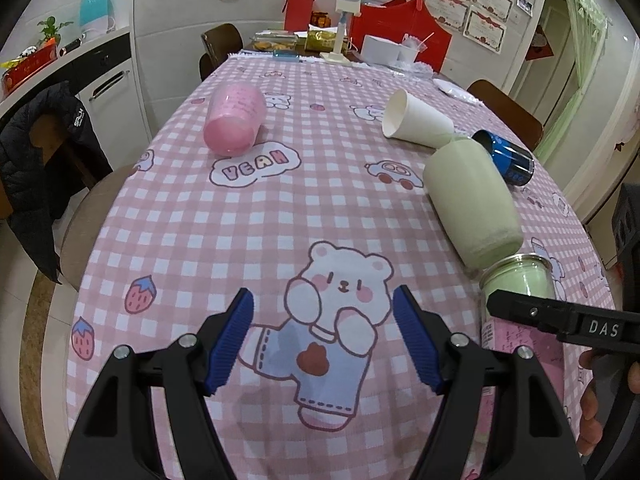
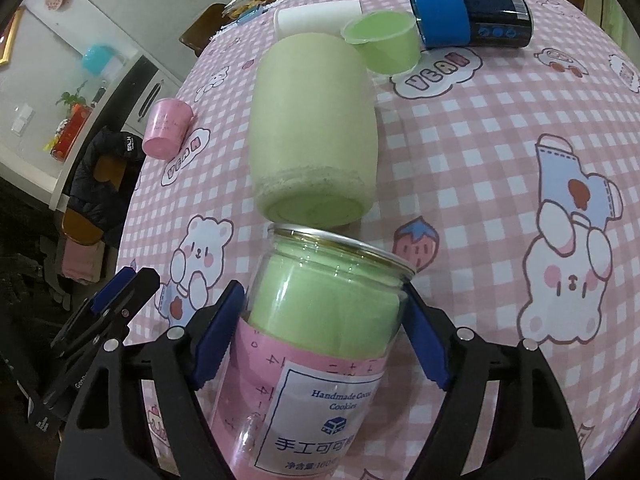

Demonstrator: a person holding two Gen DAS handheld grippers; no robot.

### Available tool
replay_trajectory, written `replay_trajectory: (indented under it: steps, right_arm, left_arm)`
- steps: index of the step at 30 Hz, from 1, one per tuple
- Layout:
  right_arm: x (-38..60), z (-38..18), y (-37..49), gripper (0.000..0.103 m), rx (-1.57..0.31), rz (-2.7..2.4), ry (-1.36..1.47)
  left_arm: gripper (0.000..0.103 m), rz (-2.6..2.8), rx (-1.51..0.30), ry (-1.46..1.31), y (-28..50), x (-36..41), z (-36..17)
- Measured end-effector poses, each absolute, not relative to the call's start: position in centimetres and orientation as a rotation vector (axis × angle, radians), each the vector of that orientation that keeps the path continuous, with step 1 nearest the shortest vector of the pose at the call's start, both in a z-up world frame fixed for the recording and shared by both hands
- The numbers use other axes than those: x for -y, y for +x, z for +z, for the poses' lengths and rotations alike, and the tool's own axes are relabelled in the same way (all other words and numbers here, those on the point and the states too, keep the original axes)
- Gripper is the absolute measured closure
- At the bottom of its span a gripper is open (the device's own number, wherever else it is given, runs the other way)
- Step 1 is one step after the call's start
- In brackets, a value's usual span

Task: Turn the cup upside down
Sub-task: 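Lift the pink-labelled jar with the right gripper and rotate it, then turn the jar open end up and lower it onto the table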

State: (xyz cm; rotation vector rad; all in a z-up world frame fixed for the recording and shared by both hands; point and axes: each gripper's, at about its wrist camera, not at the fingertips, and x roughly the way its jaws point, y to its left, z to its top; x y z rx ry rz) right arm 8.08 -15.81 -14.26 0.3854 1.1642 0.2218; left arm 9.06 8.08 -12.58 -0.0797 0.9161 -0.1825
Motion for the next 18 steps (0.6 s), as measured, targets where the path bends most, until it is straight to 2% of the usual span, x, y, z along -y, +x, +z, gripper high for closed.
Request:
replay_trajectory:
  steps: [9,18]
  right_arm:
    - [16.3,-14.0,7.7,0.029,-1.143,0.233,0.38]
    - [17.0,-10.6,6.0,0.03,-1.003,0.142,0.205]
  left_arm:
    - [0.032,-0.184,-0.913,-0.081,9.0,-8.0,-12.5]
    - [0.032,-0.196,-0.903,-0.079,8.4,-6.8,-11.9]
